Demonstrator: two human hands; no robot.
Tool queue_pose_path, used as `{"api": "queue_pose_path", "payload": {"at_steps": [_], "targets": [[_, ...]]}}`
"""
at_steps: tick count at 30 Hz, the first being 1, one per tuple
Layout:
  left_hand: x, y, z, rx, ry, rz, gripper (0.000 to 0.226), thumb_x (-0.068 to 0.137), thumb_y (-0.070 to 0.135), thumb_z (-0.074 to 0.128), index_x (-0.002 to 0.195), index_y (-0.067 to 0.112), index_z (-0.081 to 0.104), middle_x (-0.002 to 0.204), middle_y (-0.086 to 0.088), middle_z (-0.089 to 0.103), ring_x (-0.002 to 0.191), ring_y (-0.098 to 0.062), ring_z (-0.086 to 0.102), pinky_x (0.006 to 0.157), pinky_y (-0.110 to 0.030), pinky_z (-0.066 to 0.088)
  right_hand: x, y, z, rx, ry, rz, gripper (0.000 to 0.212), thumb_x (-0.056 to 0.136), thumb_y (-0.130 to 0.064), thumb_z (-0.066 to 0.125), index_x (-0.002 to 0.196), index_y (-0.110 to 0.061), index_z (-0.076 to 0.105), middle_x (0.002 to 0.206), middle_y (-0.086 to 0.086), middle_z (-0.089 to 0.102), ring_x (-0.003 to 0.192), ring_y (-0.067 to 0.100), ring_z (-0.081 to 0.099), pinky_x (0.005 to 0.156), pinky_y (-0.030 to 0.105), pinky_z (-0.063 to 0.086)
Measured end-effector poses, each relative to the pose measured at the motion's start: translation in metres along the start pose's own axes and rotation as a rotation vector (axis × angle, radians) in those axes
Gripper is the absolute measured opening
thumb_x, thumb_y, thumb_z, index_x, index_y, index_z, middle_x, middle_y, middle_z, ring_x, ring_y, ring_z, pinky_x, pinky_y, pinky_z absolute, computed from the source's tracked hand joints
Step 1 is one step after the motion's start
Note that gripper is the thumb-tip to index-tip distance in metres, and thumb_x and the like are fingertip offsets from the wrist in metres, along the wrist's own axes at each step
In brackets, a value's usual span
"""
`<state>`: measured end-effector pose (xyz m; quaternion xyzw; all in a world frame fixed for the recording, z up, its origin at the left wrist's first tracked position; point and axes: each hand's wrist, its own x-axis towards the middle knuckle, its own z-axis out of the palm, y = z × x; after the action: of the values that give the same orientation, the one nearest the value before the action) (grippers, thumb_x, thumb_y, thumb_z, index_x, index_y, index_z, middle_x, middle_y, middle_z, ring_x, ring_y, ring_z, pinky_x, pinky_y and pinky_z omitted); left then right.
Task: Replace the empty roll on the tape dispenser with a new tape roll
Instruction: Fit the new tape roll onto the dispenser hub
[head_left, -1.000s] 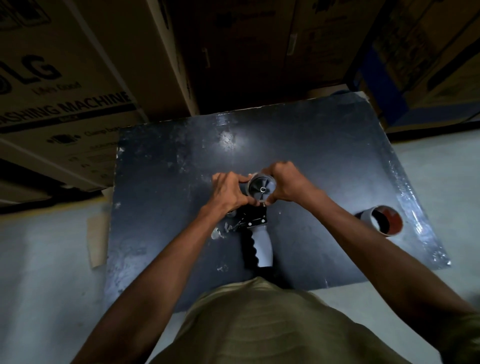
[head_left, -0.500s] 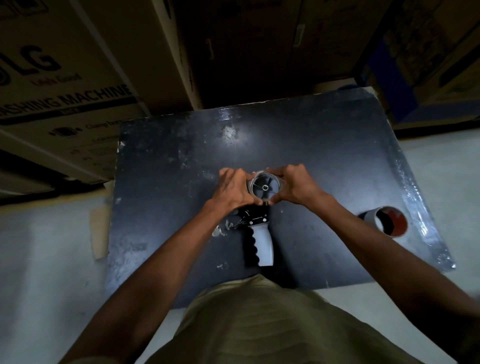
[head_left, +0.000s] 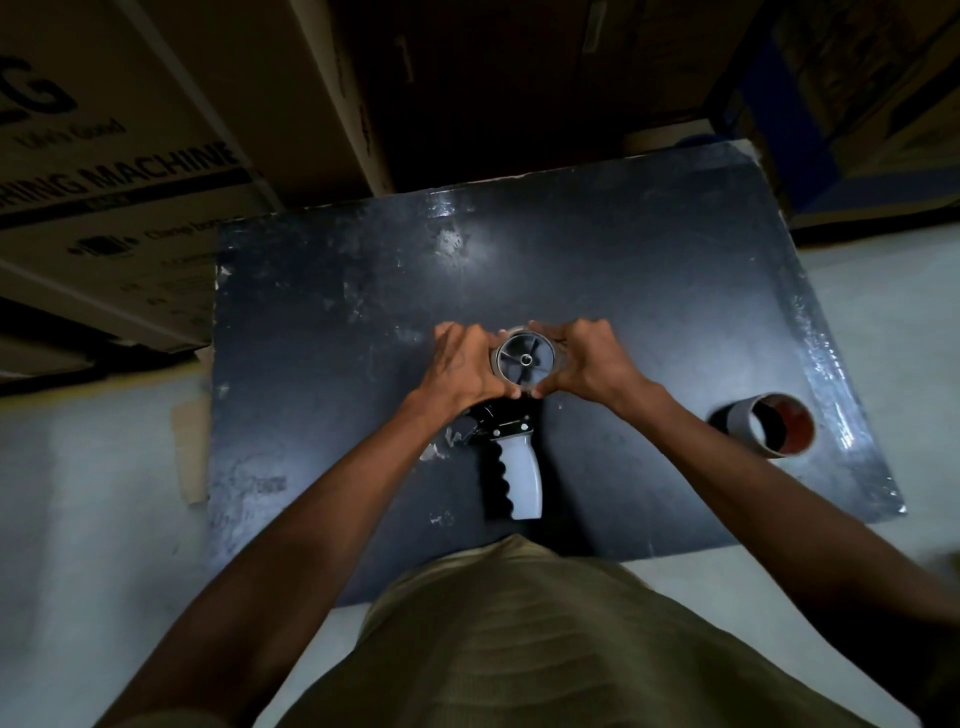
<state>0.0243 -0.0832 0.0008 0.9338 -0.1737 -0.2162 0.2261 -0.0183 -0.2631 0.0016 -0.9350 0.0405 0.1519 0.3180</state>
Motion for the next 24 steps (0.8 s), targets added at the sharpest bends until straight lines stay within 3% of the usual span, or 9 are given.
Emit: {"api": "queue_pose_path", "payload": {"at_steps": [7, 12, 18, 24], "targets": [[0.002, -0.004, 0.007, -0.038, 0.003, -0.012, 0.071, 0.054, 0.050, 0.088, 0.116, 0.019, 0.072, 0.111, -0.008, 0.075, 0.116, -0.030, 0.057, 0.104, -0.029, 0.024, 0.003, 0.006, 0.004, 0.005, 0.006, 0.019, 0.094, 0.050, -0.024, 0.099, 0.137, -0.016, 0.063, 0.129, 0.006, 0.070, 0.118, 0.017, 0.067, 0.107, 0.027, 0.047], [0.002, -0.006, 0.012, -0.059, 0.006, -0.035, 0.084, 0.057, 0.046, 0.089, 0.131, 0.017, 0.062, 0.125, -0.006, 0.069, 0.127, -0.030, 0.044, 0.109, -0.031, 0.023, 0.004, 0.009, 0.008, 0.015, 0.013, 0.006, 0.093, 0.050, -0.024, 0.099, 0.135, -0.016, 0.065, 0.129, 0.007, 0.071, 0.118, 0.018, 0.068, 0.105, 0.030, 0.049], [0.006, -0.011, 0.018, -0.054, 0.009, -0.026, 0.088, 0.054, 0.051, 0.089, 0.132, 0.019, 0.062, 0.124, -0.003, 0.070, 0.122, -0.021, 0.056, 0.108, -0.030, 0.020, 0.002, 0.009, 0.009, 0.036, 0.024, 0.001, 0.091, 0.050, -0.018, 0.099, 0.135, -0.014, 0.065, 0.131, 0.008, 0.069, 0.119, 0.019, 0.067, 0.105, 0.028, 0.048], [0.006, -0.013, 0.021, -0.054, 0.023, -0.024, 0.088, 0.055, 0.049, 0.089, 0.133, 0.019, 0.062, 0.127, -0.001, 0.069, 0.126, -0.021, 0.052, 0.111, -0.030, 0.020, 0.002, 0.012, 0.012, 0.043, 0.027, 0.008, 0.094, 0.050, -0.022, 0.099, 0.136, -0.016, 0.064, 0.125, 0.008, 0.073, 0.114, 0.019, 0.069, 0.102, 0.030, 0.051]]}}
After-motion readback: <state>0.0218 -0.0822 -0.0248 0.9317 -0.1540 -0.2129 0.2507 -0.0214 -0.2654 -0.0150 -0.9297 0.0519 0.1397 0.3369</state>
